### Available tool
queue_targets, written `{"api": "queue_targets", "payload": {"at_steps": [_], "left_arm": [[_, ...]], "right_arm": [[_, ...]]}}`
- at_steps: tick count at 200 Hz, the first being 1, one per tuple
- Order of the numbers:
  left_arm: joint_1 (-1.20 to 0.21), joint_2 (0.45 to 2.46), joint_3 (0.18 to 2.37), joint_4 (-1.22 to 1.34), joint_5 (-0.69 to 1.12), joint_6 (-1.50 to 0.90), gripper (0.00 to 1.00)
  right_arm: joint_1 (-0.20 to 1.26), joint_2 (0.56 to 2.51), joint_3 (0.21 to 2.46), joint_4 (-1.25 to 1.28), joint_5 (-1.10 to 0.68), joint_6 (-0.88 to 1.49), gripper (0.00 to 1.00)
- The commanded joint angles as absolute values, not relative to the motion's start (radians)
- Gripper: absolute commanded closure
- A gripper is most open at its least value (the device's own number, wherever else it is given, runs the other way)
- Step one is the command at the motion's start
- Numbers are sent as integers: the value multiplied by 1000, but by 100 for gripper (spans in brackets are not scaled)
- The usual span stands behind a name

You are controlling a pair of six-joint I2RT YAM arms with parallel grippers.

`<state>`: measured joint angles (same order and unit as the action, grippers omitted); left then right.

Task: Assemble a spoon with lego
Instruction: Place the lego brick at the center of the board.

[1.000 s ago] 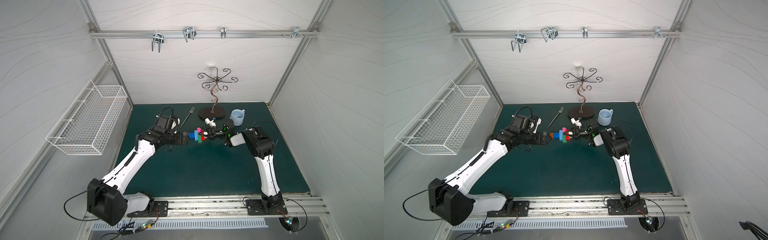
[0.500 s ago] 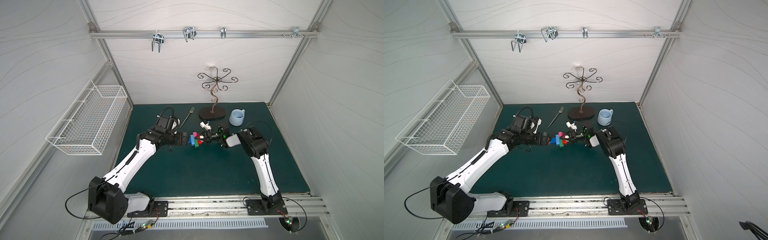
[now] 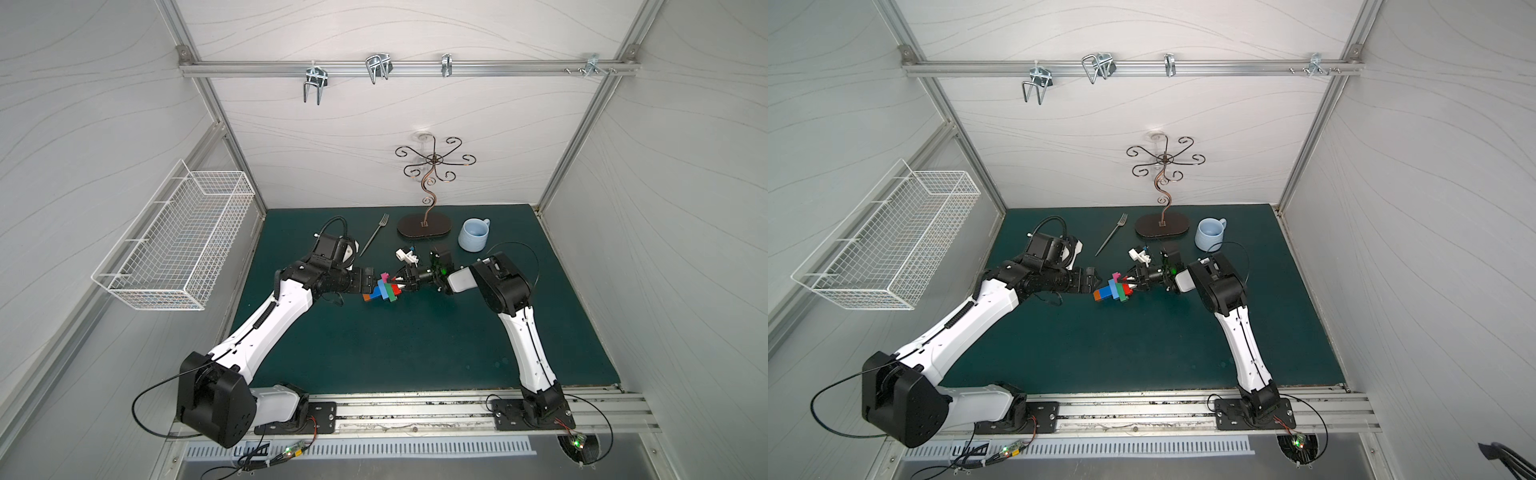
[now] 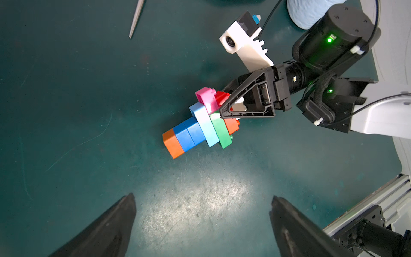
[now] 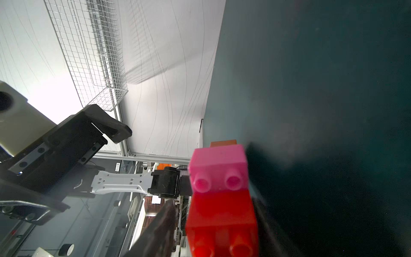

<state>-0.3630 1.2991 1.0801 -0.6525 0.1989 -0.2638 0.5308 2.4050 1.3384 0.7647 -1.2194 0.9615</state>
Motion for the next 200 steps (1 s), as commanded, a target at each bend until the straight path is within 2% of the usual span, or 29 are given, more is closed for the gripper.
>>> {"api": "queue_targets", "payload": {"at_steps": [1, 22, 33, 64, 111, 133, 164, 200], "left_arm": [[-354, 1320, 1087, -600, 214, -264, 0], [-340, 1341, 1084, -576, 239, -254, 0], [-324, 1356, 1073, -542, 260, -248, 0], [-251, 1443, 1060, -420, 405, -254, 0], [-221, 1637, 1098, -295, 566, -257, 0], [-221, 1723, 1116, -211, 626, -287, 0], [-221, 1818, 1175, -184, 673, -293, 0], [-254, 1897, 1224, -156, 727, -308, 0]], "right_arm": [[525, 2402, 1345, 371, -1125, 730, 26], [506, 2385, 1447, -87, -967, 524, 10], [494, 2385, 1482, -217, -877, 497, 1], [481, 2331, 1519, -408, -634, 459, 1], [492, 2302, 1623, -632, -300, 416, 1], [486, 2300, 1617, -624, -226, 414, 1], [455, 2256, 1578, -582, -245, 438, 1], [433, 2119, 1475, -525, -251, 439, 1]]}}
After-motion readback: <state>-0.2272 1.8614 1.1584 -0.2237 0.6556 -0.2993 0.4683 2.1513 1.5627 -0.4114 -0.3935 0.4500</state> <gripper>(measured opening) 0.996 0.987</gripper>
